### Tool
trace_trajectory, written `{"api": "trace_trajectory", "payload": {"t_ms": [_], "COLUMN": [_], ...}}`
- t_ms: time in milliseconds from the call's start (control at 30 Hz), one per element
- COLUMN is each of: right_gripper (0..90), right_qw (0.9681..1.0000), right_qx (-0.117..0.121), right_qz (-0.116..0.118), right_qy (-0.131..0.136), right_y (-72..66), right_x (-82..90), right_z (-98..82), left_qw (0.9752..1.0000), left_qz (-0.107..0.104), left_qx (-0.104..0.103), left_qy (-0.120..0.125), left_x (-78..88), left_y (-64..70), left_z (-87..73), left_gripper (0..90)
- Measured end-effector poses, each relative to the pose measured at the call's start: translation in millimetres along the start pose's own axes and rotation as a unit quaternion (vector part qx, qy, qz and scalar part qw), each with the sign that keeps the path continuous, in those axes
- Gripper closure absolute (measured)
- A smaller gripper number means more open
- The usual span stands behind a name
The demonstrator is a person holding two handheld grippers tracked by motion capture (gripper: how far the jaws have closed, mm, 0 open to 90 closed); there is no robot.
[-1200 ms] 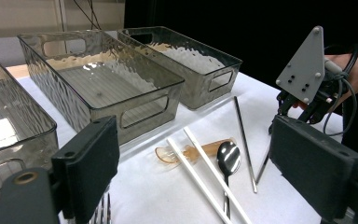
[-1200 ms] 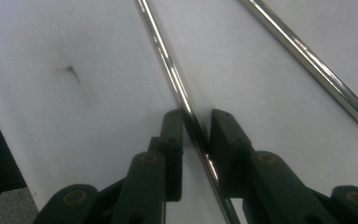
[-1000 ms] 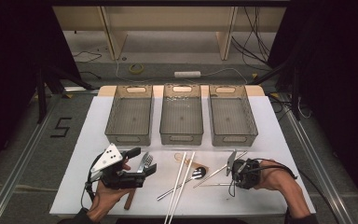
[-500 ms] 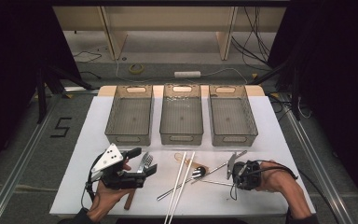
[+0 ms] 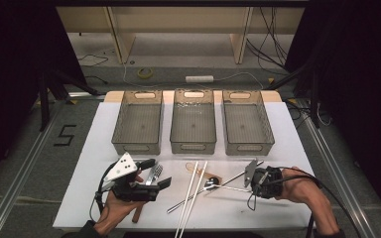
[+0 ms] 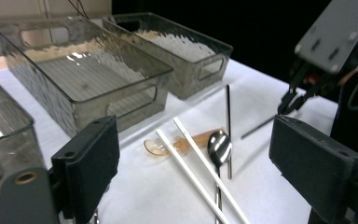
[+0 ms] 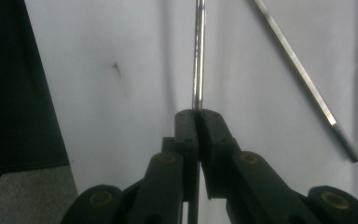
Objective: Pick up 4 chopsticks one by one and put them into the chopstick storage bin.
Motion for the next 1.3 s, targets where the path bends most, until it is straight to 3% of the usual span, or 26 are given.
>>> {"api": "trace_trajectory", "payload": {"t_ms": [133, 200, 333, 533, 633, 700, 767, 967, 1033, 1133, 1200, 1300], "right_gripper": [86.5, 86.5, 86.5, 86.5, 86.5, 86.5, 86.5, 86.5, 86.5, 86.5, 86.5, 86.5], "right_qw": [0.9996, 0.9991, 0.9986, 0.9980, 0.9971, 0.9973, 0.9962, 0.9960, 0.9955, 0.9948, 0.9940, 0.9938], "right_qx": [0.016, 0.030, 0.042, 0.058, 0.072, 0.070, 0.084, 0.086, 0.091, 0.099, 0.106, 0.107], "right_qz": [-0.018, -0.023, -0.024, -0.020, -0.017, -0.018, -0.018, -0.021, -0.021, -0.022, -0.023, -0.024], "right_qy": [0.016, 0.020, 0.021, 0.017, 0.013, 0.015, 0.011, 0.014, 0.015, 0.015, 0.016, 0.018], "right_y": [-1.6, -2.9, -5.2, -11.3, -12.9, -15.0, -14.6, -18.9, -19.7, -20.7, -21.4, -23.2], "right_x": [5.9, 8.8, 7.9, 3.2, -0.3, -2.5, -2.8, -4.0, -4.7, -5.0, -5.4, -5.6], "right_z": [18.0, 30.0, 39.3, 53.3, 59.3, 62.6, 65.2, 74.4, 76.8, 80.1, 82.3, 84.2], "left_qw": [0.9992, 0.9978, 0.9958, 0.9886, 0.9854, 0.9835, 0.9807, 0.9712, 0.9665, 0.9620, 0.9561, 0.9540], "left_qz": [-0.016, -0.026, -0.036, -0.054, -0.062, -0.070, -0.072, -0.085, -0.088, -0.098, -0.105, -0.109], "left_qx": [-0.019, -0.027, -0.035, -0.061, -0.075, -0.078, -0.091, -0.126, -0.142, -0.151, -0.168, -0.171], "left_qy": [-0.032, -0.055, -0.077, -0.126, -0.139, -0.147, -0.157, -0.183, -0.195, -0.206, -0.216, -0.220], "left_x": [-11.6, -19.6, -27.1, -45.6, -54.2, -58.1, -61.3, -69.5, -70.9, -72.7, -73.7, -74.8], "left_y": [7.7, 12.3, 17.1, 27.9, 33.6, 35.9, 37.2, 45.6, 47.6, 51.5, 54.6, 57.0], "left_z": [-5.1, -8.5, -10.8, -18.9, -20.4, -21.3, -22.3, -25.6, -28.2, -30.8, -33.1, -34.6], "left_gripper": [15.6, 15.7, 16.0, 17.5, 18.9, 20.6, 21.4, 25.6, 27.6, 31.4, 35.8, 39.7]}}
Point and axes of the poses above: each handheld gripper's, and its own axes: x roughly backward along the jaws, z roughly out of its top, y roughly to its right, the point moved 6 cm from there along -x, roughly forward along the jaws, and after that the axes turned 12 degrees about y, right-handed, at the moved point
